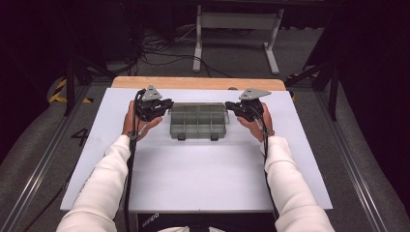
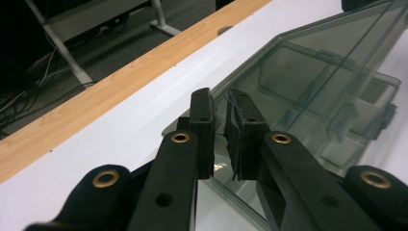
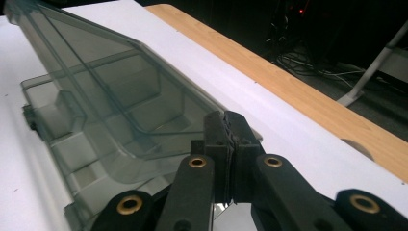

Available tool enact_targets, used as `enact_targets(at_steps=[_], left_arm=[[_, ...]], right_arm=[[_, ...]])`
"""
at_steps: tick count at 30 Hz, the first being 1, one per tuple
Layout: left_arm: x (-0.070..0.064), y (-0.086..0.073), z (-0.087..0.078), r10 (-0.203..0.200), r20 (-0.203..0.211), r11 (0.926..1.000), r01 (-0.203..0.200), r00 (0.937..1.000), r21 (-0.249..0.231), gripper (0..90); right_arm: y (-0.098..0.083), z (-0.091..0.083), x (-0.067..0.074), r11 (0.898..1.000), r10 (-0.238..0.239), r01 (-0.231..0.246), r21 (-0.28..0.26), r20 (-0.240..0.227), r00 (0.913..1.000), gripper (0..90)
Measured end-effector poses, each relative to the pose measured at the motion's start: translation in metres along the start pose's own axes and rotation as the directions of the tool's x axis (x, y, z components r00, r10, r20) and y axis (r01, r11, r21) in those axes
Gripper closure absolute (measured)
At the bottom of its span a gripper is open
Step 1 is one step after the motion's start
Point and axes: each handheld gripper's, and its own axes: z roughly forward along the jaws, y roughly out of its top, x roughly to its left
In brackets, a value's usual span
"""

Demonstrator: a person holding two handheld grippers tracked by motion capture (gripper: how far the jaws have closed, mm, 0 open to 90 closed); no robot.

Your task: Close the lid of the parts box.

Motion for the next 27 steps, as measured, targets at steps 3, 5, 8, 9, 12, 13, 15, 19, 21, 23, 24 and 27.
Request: enact_targets(at_steps=[3,5,8,9,12,13,15,19,21,23,24,27], left_arm=[[-0.005,-0.002,-0.005,0.022,0.01,0.9998,-0.022,0.9997,0.0,82.2],[-0.008,-0.003,-0.008,0.037,0.015,0.9993,-0.037,0.9992,0.0,82.2],[-0.01,-0.006,-0.01,0.046,0.008,0.9989,-0.046,0.9989,0.004,82.4],[-0.011,-0.007,-0.011,0.047,0.014,0.9989,-0.047,0.9988,0.001,82.2],[-0.015,-0.011,-0.014,0.062,0.02,0.9981,-0.062,0.9979,0.003,81.7],[-0.017,-0.012,-0.015,0.064,0.026,0.9979,-0.065,0.9976,0.004,81.6],[-0.02,-0.014,-0.016,0.087,0.023,0.9962,-0.087,0.996,0.01,81.5],[-0.025,-0.017,-0.018,0.104,0.017,0.9939,-0.105,0.9944,0.034,81.6],[-0.026,-0.02,-0.019,0.103,0.023,0.9941,-0.104,0.9944,0.031,81.6],[-0.028,-0.021,-0.019,0.099,0.024,0.9945,-0.1,0.9948,0.03,81.6],[-0.028,-0.023,-0.02,0.099,0.027,0.9945,-0.1,0.9947,0.031,81.7],[-0.03,-0.026,-0.021,0.095,0.033,0.9949,-0.096,0.9949,0.03,82.5]], right_arm=[[-0.002,-0.003,0.001,1.0,0.003,-0.003,-0.005,-0.006,1.0,88.9],[-0.003,-0.006,0.003,1.0,0.006,-0.006,-0.014,-0.017,0.9998,88.7],[-0.003,-0.009,0.005,1.0,0.0,0.0,-0.01,-0.029,0.9996,88.7],[-0.003,-0.009,0.006,1.0,-0.002,0.001,-0.008,-0.031,0.9995,88.7],[-0.004,-0.011,0.01,1.0,-0.009,0.009,-0.007,-0.046,0.9989,88.1],[-0.004,-0.012,0.011,1.0,-0.012,0.012,-0.006,-0.05,0.9987,87.8],[-0.005,-0.012,0.014,1.0,-0.014,0.014,-0.004,-0.058,0.9982,87.7],[-0.005,-0.013,0.021,1.0,-0.026,0.026,0.003,-0.069,0.9973,87.7],[-0.005,-0.013,0.024,0.999,-0.033,0.034,0.007,-0.071,0.9969,87.7],[-0.007,-0.014,0.027,0.999,-0.035,0.036,0.008,-0.075,0.9966,87.4],[-0.007,-0.014,0.027,1.0,-0.03,0.031,0.005,-0.076,0.9967,87.2],[-0.008,-0.015,0.029,1.0,-0.027,0.027,0.005,-0.081,0.9964,87.3]])
